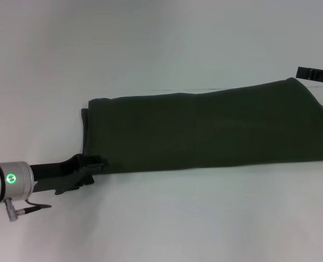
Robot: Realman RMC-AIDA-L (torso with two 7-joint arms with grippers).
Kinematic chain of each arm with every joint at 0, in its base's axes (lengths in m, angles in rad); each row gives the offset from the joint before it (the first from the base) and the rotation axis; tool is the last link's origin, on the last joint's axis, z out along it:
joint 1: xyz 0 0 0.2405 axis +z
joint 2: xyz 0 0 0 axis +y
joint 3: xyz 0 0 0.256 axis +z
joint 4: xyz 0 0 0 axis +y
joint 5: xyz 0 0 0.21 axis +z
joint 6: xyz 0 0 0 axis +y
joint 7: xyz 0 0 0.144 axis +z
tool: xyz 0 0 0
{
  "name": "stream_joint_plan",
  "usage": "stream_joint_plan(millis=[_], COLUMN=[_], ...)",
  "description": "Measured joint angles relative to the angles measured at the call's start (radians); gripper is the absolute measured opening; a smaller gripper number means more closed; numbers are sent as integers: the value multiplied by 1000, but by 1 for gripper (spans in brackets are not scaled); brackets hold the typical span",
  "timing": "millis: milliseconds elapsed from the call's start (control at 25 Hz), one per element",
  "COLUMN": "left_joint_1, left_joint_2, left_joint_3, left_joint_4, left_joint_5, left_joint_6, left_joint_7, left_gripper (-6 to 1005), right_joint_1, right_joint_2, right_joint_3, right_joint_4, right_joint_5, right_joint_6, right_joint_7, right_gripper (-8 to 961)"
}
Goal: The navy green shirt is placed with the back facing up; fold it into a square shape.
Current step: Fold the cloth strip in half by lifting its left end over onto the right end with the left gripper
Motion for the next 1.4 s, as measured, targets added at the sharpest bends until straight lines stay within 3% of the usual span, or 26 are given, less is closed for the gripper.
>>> stream_joint_plan(millis=[1000,1400], left_joint_1=[-11,16], left_joint_2=[8,15], left_joint_3=[-6,-32], left_joint_4=[39,149], left_joint_5=[14,6], left_joint_6=[6,97], left_joint_7=[6,20], left_gripper=[648,648], right_joint_1=[-8,-16], right_joint_2=[-1,-1], right_joint_3=[10,9], right_joint_4=[0,0], right_joint_5=[0,0], right_joint_6=[2,2], right_joint_7=[3,4], right_gripper=[777,777])
